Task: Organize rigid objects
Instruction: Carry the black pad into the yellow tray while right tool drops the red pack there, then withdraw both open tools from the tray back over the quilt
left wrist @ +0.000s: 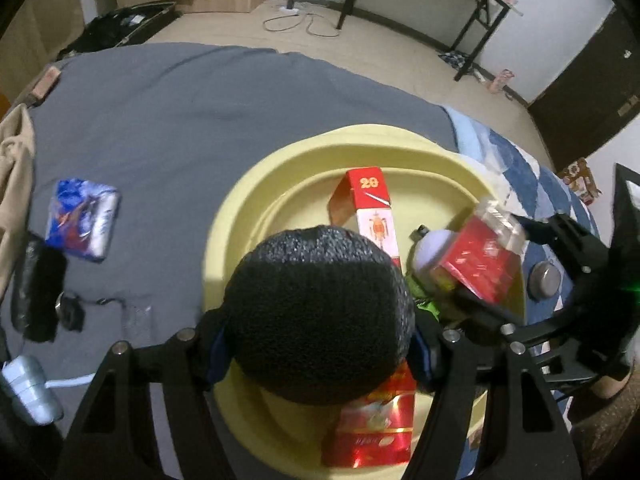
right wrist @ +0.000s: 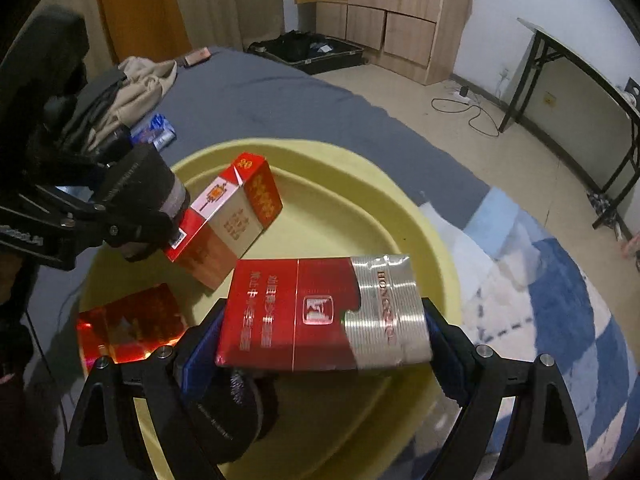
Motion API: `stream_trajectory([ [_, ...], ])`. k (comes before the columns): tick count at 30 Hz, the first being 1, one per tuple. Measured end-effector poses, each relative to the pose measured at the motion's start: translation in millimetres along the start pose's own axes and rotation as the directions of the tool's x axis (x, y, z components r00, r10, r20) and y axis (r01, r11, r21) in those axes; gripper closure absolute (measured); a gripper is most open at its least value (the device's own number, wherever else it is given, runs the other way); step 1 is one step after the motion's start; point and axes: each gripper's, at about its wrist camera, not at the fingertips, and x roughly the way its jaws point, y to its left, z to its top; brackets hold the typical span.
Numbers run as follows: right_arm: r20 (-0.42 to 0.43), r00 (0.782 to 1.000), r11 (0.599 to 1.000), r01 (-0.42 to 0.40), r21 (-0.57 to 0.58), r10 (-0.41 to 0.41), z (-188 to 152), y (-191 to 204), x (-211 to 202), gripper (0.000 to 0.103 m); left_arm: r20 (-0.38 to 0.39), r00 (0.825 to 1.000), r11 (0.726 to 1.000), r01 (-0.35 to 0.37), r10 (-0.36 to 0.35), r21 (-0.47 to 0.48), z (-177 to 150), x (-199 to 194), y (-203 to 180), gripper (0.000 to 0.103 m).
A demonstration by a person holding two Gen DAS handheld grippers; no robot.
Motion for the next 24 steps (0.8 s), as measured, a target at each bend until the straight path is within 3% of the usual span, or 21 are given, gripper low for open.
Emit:
stream_trajectory([
  [5, 0.018, 1.000, 1.000, 0.015, -0.023, -0.014, 1, 9, 9, 0.009, 0.034, 0.999, 0.998, 0.036, -0.035, -0.043, -3, 4, 13, 0.024],
  [11, 0.044, 0.999, 1.000, 0.008, -0.028, -0.006, -8, 18, 0, 0.000, 0.061, 0.998, 0.999, 0.002, 0.000, -0.042, -5, -7, 13, 0.000],
  [14, 0.085, 0.996, 1.000, 0.004, 0.015, -0.005, -15, 11, -23, 0.000, 0.091, 0.996, 0.999, 0.006, -0.003, -0.033, -2, -24, 4, 0.000],
  [19, 0.178, 0.983, 0.990, 0.009, 0.138, -0.034, -42, -18, -87, 0.000, 0.114, 0.994, 1.000, 0.000, -0.003, 0.020, 4, -48, -45, 0.000],
  [24, 0.195, 0.966, 0.961, 0.117, 0.250, -0.169, -104, -75, -171, 0.000, 0.089, 0.991, 0.988, 0.085, -0.097, 0.129, 7, -58, -142, 0.000],
])
